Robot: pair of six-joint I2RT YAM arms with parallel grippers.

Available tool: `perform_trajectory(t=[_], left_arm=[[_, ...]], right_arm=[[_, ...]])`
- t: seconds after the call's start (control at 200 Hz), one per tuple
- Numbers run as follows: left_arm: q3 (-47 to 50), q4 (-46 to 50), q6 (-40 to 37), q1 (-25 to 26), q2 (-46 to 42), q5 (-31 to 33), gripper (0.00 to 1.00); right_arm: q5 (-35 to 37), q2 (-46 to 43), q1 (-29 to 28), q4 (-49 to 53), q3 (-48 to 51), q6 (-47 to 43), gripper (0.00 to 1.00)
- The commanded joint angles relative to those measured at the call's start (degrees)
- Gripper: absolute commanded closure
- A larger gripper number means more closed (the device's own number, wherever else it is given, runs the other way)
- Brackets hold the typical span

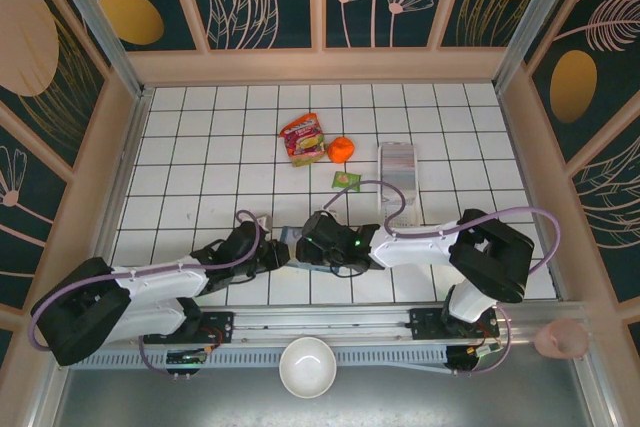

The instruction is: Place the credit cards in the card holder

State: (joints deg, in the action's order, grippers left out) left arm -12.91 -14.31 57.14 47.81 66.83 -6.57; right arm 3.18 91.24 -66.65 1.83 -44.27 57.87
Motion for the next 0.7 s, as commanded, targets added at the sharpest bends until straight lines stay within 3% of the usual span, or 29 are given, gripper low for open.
perform_trajectory(t=[0.0,0.23,0.696], left_arm=[[0.6,1.7,0.6,0.2,1.2,1.6,0.87],[0.4,1.7,0.6,0.3,3.1,2.4,0.89],[0.1,1.6,0.2,0.3,3.7,2.3,0.90]], right_arm=[[-0.3,-0.1,-0.2,-3.5,0.7,1.4,0.53],[-0.3,0.5,-0.1,-6.5,1.3,2.9,0.55],[6.5,-6.6,-0.5,3.5,-0.1,1.0,0.55]])
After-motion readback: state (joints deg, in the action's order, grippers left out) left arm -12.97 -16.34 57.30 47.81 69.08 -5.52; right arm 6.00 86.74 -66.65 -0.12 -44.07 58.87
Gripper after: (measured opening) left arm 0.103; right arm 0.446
